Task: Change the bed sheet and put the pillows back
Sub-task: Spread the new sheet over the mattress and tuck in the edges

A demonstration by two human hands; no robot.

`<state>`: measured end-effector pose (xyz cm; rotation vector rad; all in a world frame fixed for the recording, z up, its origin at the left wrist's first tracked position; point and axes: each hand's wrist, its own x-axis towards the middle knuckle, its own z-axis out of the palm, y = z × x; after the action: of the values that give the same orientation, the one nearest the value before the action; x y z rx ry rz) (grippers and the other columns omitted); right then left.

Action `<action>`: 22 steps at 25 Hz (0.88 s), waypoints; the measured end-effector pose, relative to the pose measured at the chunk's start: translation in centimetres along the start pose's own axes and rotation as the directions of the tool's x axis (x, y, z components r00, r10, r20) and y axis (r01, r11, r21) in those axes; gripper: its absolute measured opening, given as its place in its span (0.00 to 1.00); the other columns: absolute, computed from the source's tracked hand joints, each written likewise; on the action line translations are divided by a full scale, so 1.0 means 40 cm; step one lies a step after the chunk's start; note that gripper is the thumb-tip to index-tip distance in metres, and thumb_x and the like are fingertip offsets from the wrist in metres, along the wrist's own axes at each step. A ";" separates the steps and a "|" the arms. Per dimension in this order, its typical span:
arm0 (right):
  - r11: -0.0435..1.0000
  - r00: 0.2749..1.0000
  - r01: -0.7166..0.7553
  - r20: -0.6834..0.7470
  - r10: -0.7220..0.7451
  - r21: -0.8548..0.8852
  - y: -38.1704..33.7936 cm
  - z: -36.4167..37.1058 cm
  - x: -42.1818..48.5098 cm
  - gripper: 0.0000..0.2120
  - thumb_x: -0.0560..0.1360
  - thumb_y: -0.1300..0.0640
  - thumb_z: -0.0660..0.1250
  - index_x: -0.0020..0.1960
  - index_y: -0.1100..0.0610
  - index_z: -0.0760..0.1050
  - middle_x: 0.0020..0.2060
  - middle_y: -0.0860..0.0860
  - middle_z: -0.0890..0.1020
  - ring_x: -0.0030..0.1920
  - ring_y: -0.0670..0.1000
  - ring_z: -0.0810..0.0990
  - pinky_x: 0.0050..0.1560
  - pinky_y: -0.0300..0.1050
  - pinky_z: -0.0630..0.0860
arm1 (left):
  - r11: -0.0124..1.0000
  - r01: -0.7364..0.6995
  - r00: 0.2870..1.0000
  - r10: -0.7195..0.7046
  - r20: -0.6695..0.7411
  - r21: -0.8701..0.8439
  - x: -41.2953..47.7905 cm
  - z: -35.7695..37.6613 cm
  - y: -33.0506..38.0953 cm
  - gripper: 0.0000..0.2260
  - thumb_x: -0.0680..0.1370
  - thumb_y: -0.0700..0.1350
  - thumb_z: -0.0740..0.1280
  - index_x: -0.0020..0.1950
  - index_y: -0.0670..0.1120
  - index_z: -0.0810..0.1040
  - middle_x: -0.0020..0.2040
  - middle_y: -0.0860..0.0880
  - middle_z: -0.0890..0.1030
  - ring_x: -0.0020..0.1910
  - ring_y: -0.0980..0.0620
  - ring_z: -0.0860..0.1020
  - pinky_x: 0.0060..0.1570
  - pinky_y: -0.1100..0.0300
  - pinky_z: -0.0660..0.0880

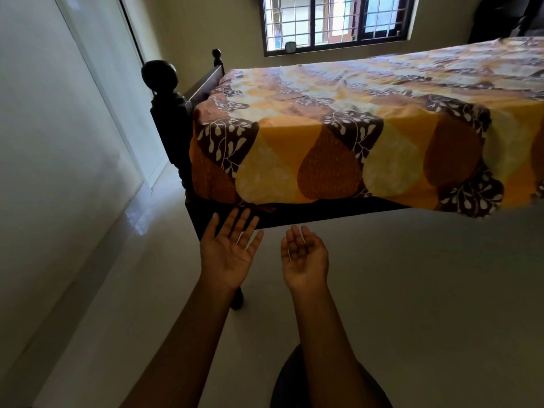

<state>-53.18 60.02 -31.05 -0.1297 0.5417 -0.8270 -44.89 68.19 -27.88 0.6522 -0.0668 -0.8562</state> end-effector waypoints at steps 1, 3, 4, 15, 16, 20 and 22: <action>1.000 1.000 0.014 0.010 -0.014 -0.008 -0.012 0.006 0.008 0.16 0.80 0.56 0.56 0.66 0.59 0.70 0.60 0.57 0.76 0.53 0.53 0.77 0.52 0.46 0.73 | 1.000 0.008 1.000 -0.008 -0.014 0.007 -0.004 0.002 -0.010 0.22 0.79 0.54 0.57 0.69 0.43 0.69 0.65 0.43 0.75 0.63 0.45 0.74 0.64 0.49 0.69; 1.000 0.999 0.030 0.039 -0.030 0.000 -0.039 0.032 0.033 0.19 0.81 0.50 0.54 0.68 0.57 0.68 0.64 0.57 0.73 0.58 0.55 0.74 0.58 0.50 0.71 | 0.999 0.030 0.999 -0.029 -0.031 0.022 -0.015 0.011 -0.029 0.20 0.79 0.52 0.58 0.68 0.43 0.70 0.65 0.43 0.75 0.62 0.45 0.75 0.63 0.49 0.69; 1.000 0.998 0.021 0.060 -0.021 0.003 -0.048 0.043 0.046 0.21 0.81 0.47 0.53 0.68 0.56 0.68 0.65 0.56 0.72 0.60 0.56 0.73 0.60 0.53 0.70 | 0.999 0.032 0.999 -0.032 -0.033 0.025 -0.015 0.017 -0.035 0.20 0.79 0.53 0.58 0.67 0.43 0.71 0.65 0.43 0.75 0.61 0.45 0.75 0.63 0.49 0.69; 0.983 0.989 -0.126 0.062 0.135 -0.136 -0.001 0.053 0.045 0.16 0.80 0.58 0.57 0.66 0.61 0.69 0.54 0.59 0.76 0.46 0.55 0.78 0.46 0.48 0.76 | 0.989 -0.039 0.991 0.057 -0.121 0.143 0.018 0.002 0.013 0.15 0.81 0.51 0.56 0.60 0.43 0.73 0.67 0.42 0.73 0.65 0.44 0.72 0.60 0.51 0.69; 0.983 0.995 -0.075 0.058 0.086 -0.167 -0.015 0.054 0.038 0.16 0.80 0.59 0.57 0.66 0.61 0.68 0.50 0.57 0.76 0.46 0.53 0.78 0.47 0.46 0.76 | 0.992 -0.021 0.986 0.041 -0.160 0.127 0.021 -0.003 -0.002 0.14 0.81 0.50 0.56 0.60 0.43 0.73 0.67 0.41 0.72 0.64 0.43 0.73 0.59 0.51 0.70; 0.969 0.984 -0.015 0.168 0.058 -0.245 -0.109 0.104 0.001 0.21 0.81 0.52 0.54 0.70 0.60 0.64 0.60 0.56 0.73 0.64 0.55 0.72 0.61 0.50 0.70 | 0.983 -0.031 0.994 0.012 -0.109 -0.179 0.028 0.017 -0.076 0.30 0.78 0.64 0.51 0.73 0.44 0.61 0.69 0.38 0.68 0.68 0.40 0.69 0.63 0.48 0.64; 0.959 0.982 -0.014 0.177 0.067 -0.284 -0.139 0.128 -0.009 0.24 0.81 0.49 0.51 0.74 0.60 0.59 0.69 0.58 0.68 0.69 0.56 0.67 0.65 0.51 0.66 | 0.949 -0.069 0.994 0.041 -0.099 -0.307 0.036 0.044 -0.098 0.36 0.76 0.68 0.47 0.75 0.44 0.58 0.71 0.38 0.66 0.70 0.40 0.66 0.67 0.47 0.61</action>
<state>-54.50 56.01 -24.73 -0.4523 0.4827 -0.6859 -47.16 64.40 -28.93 0.3905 0.1306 -0.7612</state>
